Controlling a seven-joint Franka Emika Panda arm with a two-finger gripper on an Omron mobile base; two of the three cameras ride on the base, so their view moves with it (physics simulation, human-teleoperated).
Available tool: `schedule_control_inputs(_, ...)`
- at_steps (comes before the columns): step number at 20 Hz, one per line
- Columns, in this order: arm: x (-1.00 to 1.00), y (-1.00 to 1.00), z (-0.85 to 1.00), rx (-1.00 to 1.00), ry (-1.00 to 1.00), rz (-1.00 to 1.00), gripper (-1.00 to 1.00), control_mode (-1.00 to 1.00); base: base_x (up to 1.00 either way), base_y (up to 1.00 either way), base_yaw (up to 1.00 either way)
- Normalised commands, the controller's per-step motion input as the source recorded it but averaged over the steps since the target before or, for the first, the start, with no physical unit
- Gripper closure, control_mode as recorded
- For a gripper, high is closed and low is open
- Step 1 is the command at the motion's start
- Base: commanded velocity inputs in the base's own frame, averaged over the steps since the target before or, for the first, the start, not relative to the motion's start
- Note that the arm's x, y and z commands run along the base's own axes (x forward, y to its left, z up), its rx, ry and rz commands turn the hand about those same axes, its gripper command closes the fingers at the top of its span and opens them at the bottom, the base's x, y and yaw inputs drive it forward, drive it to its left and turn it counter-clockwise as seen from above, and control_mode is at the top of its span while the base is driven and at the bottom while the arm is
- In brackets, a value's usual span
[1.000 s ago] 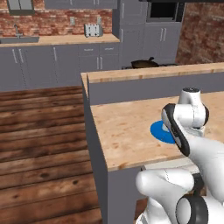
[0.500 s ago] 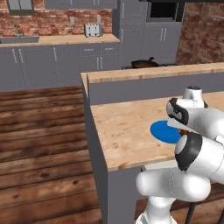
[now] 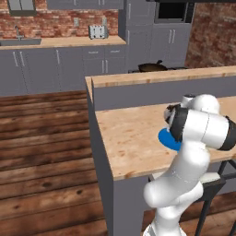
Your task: Take the chicken drumsticks from the pan and place one on each plate on the dining counter.
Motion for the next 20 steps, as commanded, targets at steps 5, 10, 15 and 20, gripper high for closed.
schedule_control_inputs(5,0.80,-0.15,-0.48,0.00,0.00,0.08,1.00,-1.00,0.00,0.00,0.00)
schedule_control_inputs(10,0.39,-0.02,-0.55,0.00,0.00,0.11,1.00,-1.00,0.00,0.00,0.00)
schedule_control_inputs(15,0.00,0.06,-0.38,-0.04,-0.04,0.07,-1.00,-1.00,0.00,0.00,0.00)
schedule_control_inputs(20,-0.54,0.15,-0.01,-0.07,-0.27,0.01,-1.00,-1.00,0.00,0.00,0.00)
